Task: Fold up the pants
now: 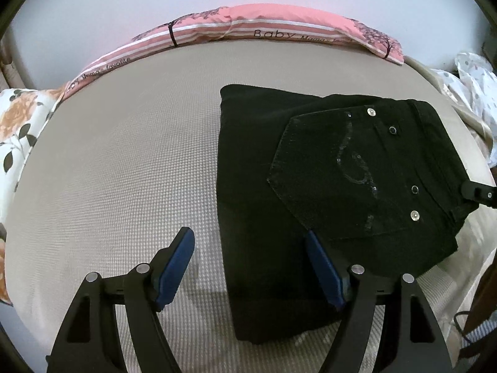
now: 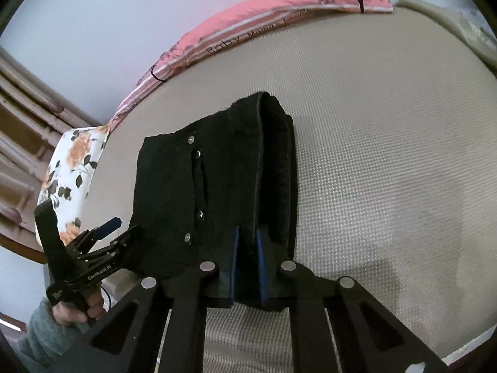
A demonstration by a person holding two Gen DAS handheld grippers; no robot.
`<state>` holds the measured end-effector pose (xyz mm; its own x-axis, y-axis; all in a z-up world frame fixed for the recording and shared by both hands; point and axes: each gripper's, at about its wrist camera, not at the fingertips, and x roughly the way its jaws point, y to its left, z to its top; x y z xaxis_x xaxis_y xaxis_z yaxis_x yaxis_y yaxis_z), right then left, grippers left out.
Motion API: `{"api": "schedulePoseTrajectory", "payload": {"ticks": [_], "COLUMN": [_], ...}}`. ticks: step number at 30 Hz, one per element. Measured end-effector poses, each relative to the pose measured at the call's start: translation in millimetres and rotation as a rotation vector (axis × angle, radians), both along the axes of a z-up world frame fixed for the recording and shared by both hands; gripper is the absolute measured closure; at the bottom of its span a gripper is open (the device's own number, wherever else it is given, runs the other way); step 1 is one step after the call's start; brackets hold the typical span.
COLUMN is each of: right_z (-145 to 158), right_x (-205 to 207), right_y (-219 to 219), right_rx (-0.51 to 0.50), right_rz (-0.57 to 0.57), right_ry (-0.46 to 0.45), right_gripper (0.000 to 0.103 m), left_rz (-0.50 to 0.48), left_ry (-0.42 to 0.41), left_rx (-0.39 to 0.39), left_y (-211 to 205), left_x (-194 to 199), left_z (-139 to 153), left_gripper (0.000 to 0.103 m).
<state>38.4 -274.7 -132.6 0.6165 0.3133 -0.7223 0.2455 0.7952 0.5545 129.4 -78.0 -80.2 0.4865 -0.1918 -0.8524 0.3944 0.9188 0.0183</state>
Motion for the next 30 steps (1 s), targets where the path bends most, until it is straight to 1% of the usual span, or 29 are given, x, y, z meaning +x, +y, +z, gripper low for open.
{"api": "schedulePoseTrajectory", "payload": {"ticks": [3, 5, 7, 9, 15, 17, 18, 20, 24, 26, 30], "right_z": [3, -1, -7, -15, -25, -29, -32, -34, -31, -30, -29], "right_x": [-7, -10, -11, -8, -7, -10, -11, -11, -10, -9, -8], "right_y": [3, 4, 4, 3, -1, -4, -8, -11, -9, -9, -10], "right_rx": [0.001, 0.004, -0.006, 0.005, 0.037, 0.076, 0.113, 0.139, 0.130, 0.115, 0.111], "right_rz": [-0.009, -0.007, -0.013, -0.012, -0.017, -0.033, -0.046, -0.053, -0.051, -0.055, -0.059], "right_ry": [0.003, 0.021, 0.041, 0.060, 0.069, 0.066, 0.066, 0.066, 0.066, 0.072, 0.074], "right_gripper": [0.094, 0.094, 0.094, 0.094, 0.094, 0.094, 0.093, 0.093, 0.088, 0.082, 0.079], "left_rz": [-0.011, -0.022, -0.039, -0.048, -0.049, -0.044, -0.042, -0.040, -0.034, -0.031, -0.027], "left_ry": [-0.002, -0.003, 0.003, 0.018, 0.017, 0.016, 0.015, 0.015, 0.014, 0.017, 0.025], "left_rx": [0.001, 0.004, 0.020, 0.060, 0.068, 0.066, 0.065, 0.063, 0.048, 0.030, -0.015], "left_y": [1, 2, 1, -2, -3, -3, -3, -3, -2, 0, 6], "left_x": [-5, -8, -10, -10, -9, -9, -10, -10, -10, -10, -9], "left_z": [5, 7, 4, -5, -11, -12, -12, -12, -12, -11, -8], "left_gripper": [0.028, 0.028, 0.028, 0.028, 0.028, 0.028, 0.028, 0.028, 0.028, 0.028, 0.028]}}
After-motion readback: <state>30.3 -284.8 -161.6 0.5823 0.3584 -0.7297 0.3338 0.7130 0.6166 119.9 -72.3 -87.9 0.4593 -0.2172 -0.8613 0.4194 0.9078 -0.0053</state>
